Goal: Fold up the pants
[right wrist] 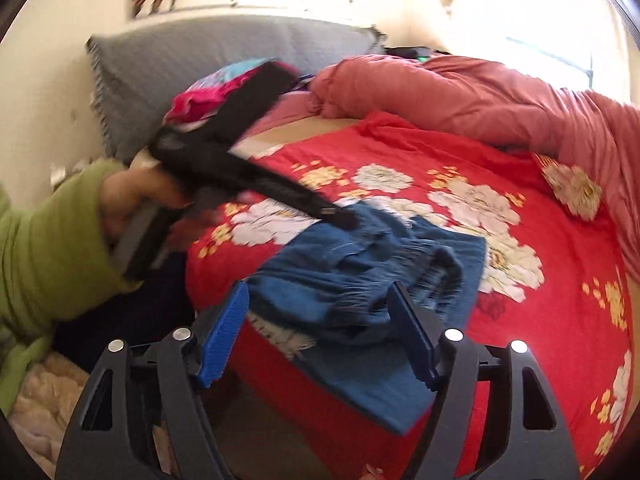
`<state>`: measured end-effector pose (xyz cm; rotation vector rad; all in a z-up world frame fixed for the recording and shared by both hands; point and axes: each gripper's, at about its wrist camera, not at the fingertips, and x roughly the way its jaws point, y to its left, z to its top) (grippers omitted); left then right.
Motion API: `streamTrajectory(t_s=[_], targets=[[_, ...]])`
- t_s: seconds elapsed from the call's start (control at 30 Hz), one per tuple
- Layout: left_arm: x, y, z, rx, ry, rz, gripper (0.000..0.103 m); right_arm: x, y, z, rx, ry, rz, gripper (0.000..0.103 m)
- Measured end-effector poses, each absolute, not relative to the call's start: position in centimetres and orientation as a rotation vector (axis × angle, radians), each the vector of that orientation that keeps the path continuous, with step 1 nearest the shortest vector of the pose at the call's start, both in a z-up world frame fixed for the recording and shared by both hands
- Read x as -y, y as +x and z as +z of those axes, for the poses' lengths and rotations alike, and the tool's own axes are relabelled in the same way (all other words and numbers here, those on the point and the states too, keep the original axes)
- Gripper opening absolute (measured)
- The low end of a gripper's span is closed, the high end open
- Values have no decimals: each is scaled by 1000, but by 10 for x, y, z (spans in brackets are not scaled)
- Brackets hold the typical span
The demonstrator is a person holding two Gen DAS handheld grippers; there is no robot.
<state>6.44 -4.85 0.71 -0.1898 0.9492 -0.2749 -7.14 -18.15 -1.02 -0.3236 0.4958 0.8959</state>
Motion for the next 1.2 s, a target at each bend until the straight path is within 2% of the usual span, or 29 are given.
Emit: streamTrajectory(t_s=[0.07,0.17,0.4,0.43,0.47,0.53,0.57,0.73,1.0,1.2], targets=[[56,75,1,-955,-129,-245,36,161,-79,-16,-496,-427,875,58],[61,81,-9,-949,-111,-251,36,133,-84,-29,-485,-598,826,50],[48,79,-15,-944,-176,-289,36,97,-77,-49,-461,-754,796,49],[47,79,-15,-942,-179,-293,36,94,-75,-48,-460,-734,806,46],[47,78,-15,-941,-179,-296,36,96,-74,-48,-464,-721,817,31],[47,78,-17,-942,-180,-301,36,97,-73,-51,-507,-705,880,11],[46,78,-17,-942,-180,-302,36,98,-74,-53,-538,-705,909,7],[52,76,-16,-931,-144,-301,36,123,-70,-65,-642,-611,922,7],[57,73,-16,-918,-94,-289,37,130,-62,-77,-686,-491,915,9],[57,73,-16,-916,-88,-289,37,135,-67,-67,-685,-443,926,17]])
